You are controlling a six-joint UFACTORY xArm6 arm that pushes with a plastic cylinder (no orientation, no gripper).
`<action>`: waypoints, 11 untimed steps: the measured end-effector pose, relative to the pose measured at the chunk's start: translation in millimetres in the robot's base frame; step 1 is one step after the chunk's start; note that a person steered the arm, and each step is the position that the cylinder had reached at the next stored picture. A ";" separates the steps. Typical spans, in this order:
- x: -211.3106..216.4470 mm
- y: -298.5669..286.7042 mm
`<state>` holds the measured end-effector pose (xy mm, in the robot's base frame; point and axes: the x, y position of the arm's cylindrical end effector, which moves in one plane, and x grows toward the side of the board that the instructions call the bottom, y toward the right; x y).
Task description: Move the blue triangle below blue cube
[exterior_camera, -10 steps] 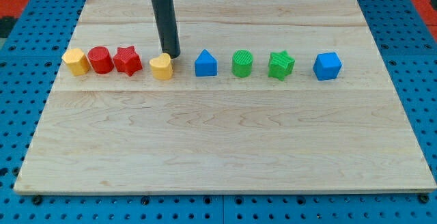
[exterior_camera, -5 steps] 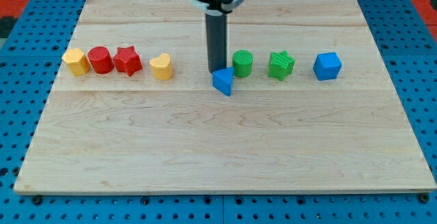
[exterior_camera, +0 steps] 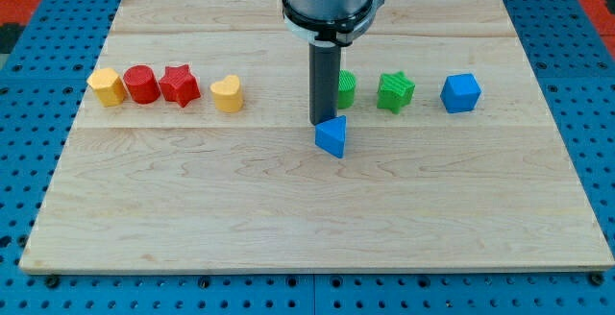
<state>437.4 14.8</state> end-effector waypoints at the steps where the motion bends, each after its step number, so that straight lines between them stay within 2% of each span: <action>1: 17.5 11.8; 3: 41.5 -4.9; 5: 62.5 89.2; 6: 63.1 108.6; 7: 100.3 106.7; 8: 98.7 145.6; 9: 64.5 160.6; 10: 65.6 167.6; 11: 103.3 137.5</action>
<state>540.6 152.3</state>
